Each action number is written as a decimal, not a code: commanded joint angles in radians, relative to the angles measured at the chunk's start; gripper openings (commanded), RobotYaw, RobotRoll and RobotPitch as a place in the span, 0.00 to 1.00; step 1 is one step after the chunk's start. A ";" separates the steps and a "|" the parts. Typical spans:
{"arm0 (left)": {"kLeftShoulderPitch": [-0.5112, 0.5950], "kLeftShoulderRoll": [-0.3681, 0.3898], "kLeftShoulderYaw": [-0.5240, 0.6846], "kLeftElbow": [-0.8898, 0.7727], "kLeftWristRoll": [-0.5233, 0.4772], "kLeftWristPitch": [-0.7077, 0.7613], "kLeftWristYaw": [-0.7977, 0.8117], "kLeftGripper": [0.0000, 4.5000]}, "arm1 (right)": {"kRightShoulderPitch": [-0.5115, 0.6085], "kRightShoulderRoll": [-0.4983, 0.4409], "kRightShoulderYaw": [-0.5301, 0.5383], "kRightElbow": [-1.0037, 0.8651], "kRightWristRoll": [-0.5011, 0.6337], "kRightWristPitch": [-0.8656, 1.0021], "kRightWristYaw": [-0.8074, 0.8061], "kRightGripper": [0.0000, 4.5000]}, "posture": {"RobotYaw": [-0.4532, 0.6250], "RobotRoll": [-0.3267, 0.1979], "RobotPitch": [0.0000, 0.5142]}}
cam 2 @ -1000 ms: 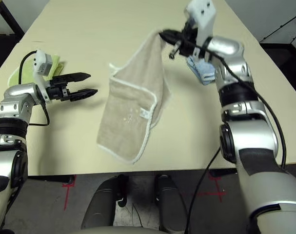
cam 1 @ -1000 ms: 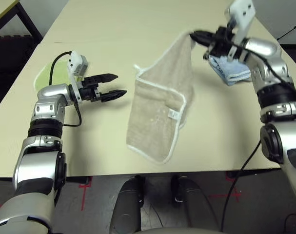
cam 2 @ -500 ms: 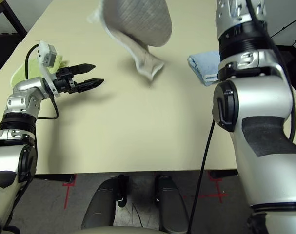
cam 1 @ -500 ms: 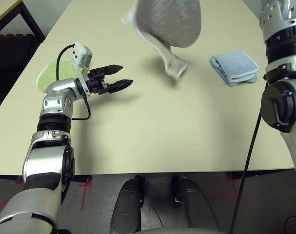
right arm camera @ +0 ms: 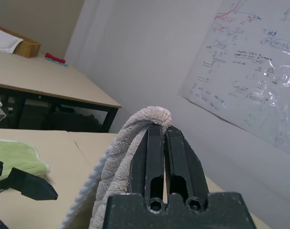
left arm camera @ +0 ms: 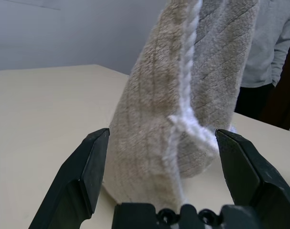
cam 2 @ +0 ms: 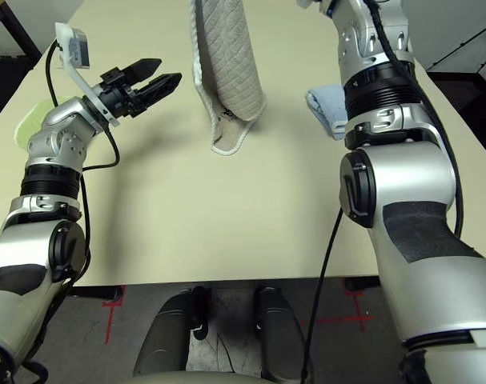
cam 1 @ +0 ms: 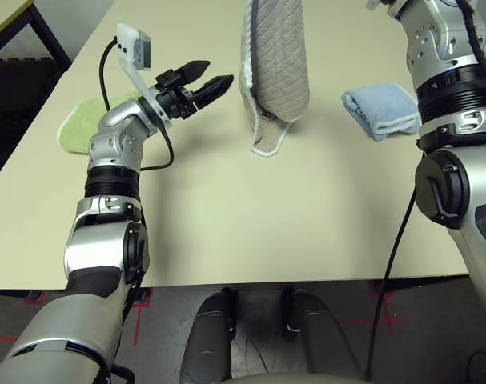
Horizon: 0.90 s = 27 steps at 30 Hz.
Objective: Fold the towel and set it aside.
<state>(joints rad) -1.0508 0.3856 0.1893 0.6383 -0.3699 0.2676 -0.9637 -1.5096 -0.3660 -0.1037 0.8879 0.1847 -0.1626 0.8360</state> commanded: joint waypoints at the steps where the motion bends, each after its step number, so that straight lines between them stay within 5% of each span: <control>1: 0.004 -0.027 -0.025 -0.065 -0.011 0.055 0.031 1.00 | 0.000 0.003 -0.001 -0.005 0.001 0.003 -0.007 0.01 | 0.45 0.62 0.35; 15: -0.094 -0.146 -0.119 0.255 0.248 -0.118 0.503 1.00 | -0.009 -0.009 -0.013 0.005 0.004 0.009 -0.021 0.01 | 0.44 0.62 0.36; 27: -0.072 0.034 -0.142 0.410 0.339 -0.189 0.477 1.00 | -0.086 -0.144 -0.033 0.128 -0.031 -0.053 -0.074 0.01 | 0.43 0.62 0.37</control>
<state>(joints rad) -1.1441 0.4089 0.0581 1.0362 -0.0459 0.0867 -0.4632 -1.5649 -0.4908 -0.1242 1.0079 0.1606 -0.1937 0.7694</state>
